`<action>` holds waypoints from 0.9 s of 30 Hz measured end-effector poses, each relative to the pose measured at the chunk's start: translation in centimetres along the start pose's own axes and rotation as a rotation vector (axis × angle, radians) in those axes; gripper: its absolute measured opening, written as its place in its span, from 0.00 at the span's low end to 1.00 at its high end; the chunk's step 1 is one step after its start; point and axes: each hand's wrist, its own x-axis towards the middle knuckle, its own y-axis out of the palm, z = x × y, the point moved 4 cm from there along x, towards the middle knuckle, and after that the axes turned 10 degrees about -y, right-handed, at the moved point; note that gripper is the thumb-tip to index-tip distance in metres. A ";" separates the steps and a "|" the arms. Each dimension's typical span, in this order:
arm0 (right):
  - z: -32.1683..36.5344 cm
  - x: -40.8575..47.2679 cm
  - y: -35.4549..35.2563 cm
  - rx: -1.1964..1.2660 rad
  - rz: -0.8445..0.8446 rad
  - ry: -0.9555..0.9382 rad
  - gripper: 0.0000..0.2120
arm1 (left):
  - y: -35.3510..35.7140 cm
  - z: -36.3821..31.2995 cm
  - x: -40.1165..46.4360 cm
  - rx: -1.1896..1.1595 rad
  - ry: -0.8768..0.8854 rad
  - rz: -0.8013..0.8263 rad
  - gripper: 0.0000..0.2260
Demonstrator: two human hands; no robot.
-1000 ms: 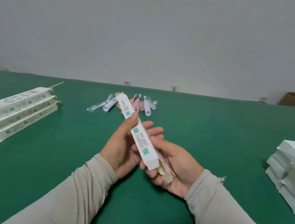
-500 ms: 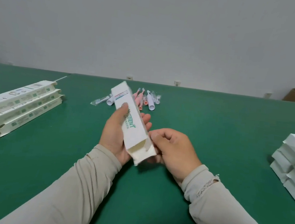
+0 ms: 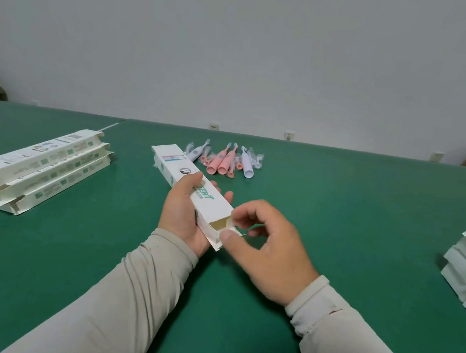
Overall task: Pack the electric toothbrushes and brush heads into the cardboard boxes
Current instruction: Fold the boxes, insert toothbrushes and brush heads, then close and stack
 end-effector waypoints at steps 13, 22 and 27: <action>-0.6 -0.2 -0.2 -0.057 -0.188 0.079 0.09 | 1.3 2.3 -0.8 0.066 -0.094 0.100 0.23; -0.6 -0.1 -0.1 -0.072 -0.008 0.042 0.07 | 1.3 1.9 -0.9 0.054 -0.122 0.030 0.13; 0.0 0.0 -0.2 -0.280 0.111 -0.083 0.12 | 0.9 1.4 -0.8 0.014 -0.118 0.000 0.12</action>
